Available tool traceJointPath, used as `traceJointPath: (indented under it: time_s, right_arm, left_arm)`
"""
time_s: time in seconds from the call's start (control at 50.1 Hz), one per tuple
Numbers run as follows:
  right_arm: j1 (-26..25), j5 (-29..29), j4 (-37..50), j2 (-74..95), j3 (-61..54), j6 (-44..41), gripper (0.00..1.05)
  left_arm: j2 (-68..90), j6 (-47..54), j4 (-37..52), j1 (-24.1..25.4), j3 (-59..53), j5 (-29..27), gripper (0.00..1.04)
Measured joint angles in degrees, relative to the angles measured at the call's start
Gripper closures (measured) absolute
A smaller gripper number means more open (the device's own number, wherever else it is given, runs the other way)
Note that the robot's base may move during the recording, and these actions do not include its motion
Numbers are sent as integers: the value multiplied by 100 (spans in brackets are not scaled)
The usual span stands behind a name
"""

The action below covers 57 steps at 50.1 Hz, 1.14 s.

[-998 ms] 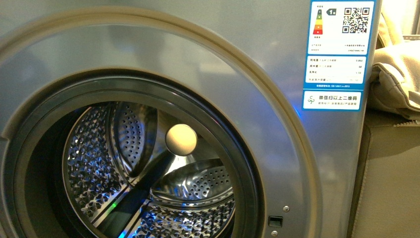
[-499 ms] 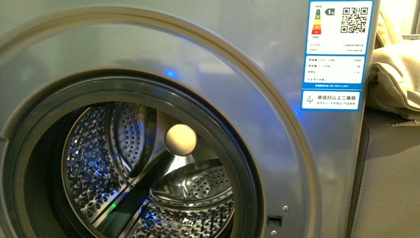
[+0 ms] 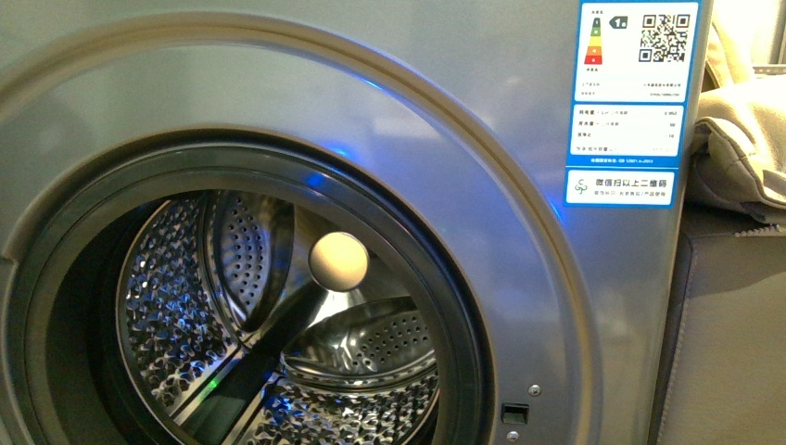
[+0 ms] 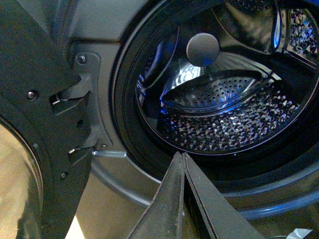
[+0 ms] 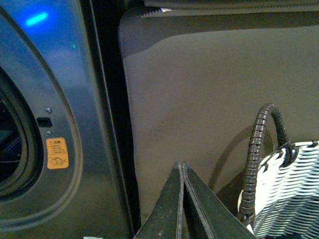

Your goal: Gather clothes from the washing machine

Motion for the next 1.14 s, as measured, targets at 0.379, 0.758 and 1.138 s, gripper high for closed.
traceJointPath:
  time_s: [0.379, 0.758, 1.138]
  right_arm:
    - [0, 0, 0, 0, 0, 0, 102]
    - [0, 0, 0, 0, 0, -7, 89]
    - [2, 0, 0, 0, 0, -9, 22]
  left_arm:
    - [-1095, -2, -802, -2, -291, 2, 101]
    - [-1377, -2, -798, 0, -503, 2, 90]
    - [-1377, -2, -798, 0, -503, 2, 23]
